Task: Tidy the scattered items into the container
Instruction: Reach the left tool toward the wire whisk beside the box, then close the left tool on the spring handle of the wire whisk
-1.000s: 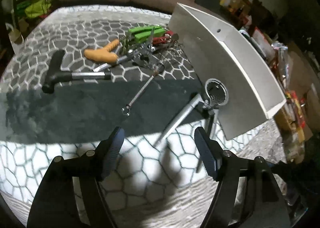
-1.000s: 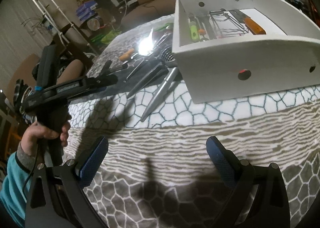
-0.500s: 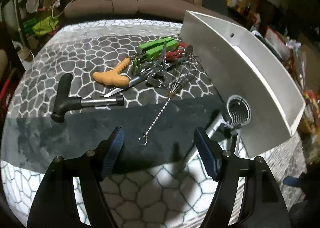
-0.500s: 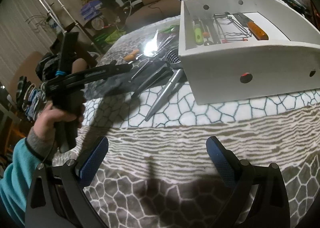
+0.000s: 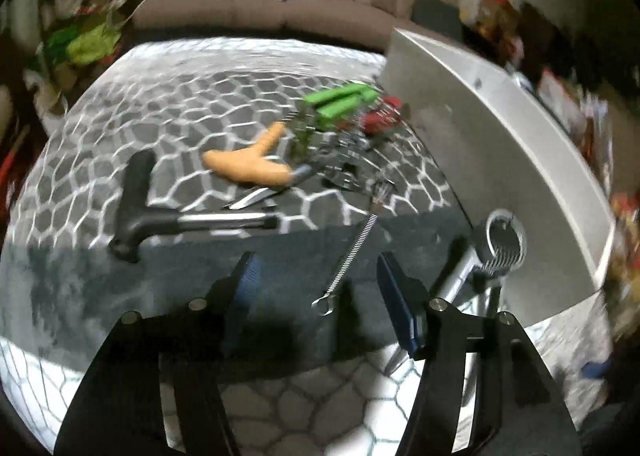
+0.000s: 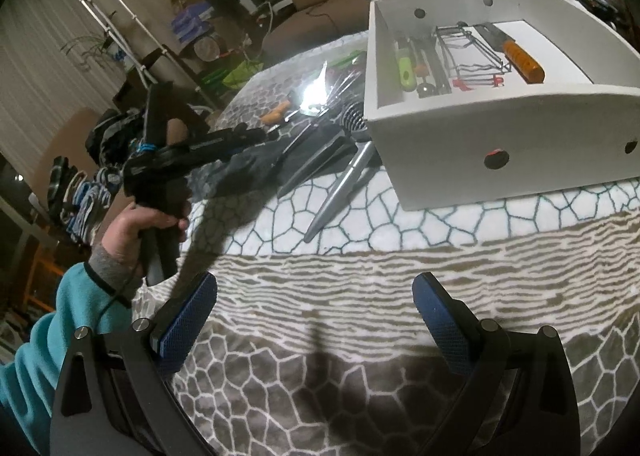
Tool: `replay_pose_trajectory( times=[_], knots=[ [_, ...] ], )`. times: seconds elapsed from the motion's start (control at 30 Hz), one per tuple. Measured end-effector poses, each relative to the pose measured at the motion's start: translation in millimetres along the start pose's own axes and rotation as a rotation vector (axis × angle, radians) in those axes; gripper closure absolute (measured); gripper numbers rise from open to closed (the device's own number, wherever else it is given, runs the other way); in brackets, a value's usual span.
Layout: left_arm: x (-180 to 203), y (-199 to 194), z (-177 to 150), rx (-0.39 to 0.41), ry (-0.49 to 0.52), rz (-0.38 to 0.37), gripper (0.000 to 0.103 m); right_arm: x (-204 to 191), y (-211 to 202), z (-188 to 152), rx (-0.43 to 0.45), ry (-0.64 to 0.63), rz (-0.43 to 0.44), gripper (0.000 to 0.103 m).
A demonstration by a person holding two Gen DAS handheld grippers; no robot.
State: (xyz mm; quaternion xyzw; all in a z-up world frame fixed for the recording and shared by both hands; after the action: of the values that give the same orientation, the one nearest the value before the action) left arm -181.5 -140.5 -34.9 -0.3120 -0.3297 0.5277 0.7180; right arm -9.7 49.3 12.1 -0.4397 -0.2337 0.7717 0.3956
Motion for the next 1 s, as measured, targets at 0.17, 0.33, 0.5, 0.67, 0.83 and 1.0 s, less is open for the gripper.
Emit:
replay_pose_trajectory(
  times=[0.17, 0.33, 0.5, 0.67, 0.83, 1.0],
  knots=[
    [24, 26, -1, -0.045, 0.136, 0.095, 0.045, 3, 0, -1, 0.0, -0.001, -0.012, 0.002],
    [22, 34, 5, -0.043, 0.14, 0.097, 0.045, 4, -1, -1, 0.0, -0.001, -0.011, 0.002],
    [23, 46, 9, -0.067, 0.107, 0.038, 0.048, 4, 1, -3, -0.005, -0.013, -0.019, 0.002],
    [36, 54, 9, -0.077, 0.132, 0.009, 0.071, 7, 2, -2, -0.006, -0.001, -0.022, 0.002],
    [31, 54, 8, -0.101, -0.038, -0.114, 0.087, 8, 4, -1, -0.012, 0.002, -0.022, 0.002],
    [40, 38, -4, -0.14, -0.206, -0.269, 0.09, 9, 4, -1, -0.009, 0.014, -0.015, 0.002]
  ],
)
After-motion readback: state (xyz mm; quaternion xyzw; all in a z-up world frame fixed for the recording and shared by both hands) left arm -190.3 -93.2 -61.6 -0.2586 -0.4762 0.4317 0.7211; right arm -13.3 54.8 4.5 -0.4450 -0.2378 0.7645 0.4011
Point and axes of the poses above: each gripper's, at about its wrist camera, not at the fingertips, and y roughly the way its jaws point, x to its right, z to its top, the point moved 10 cm from there along y, roughly the way its jaws point, and after that the axes turned 5 degrees about y, right-handed, at the moved point
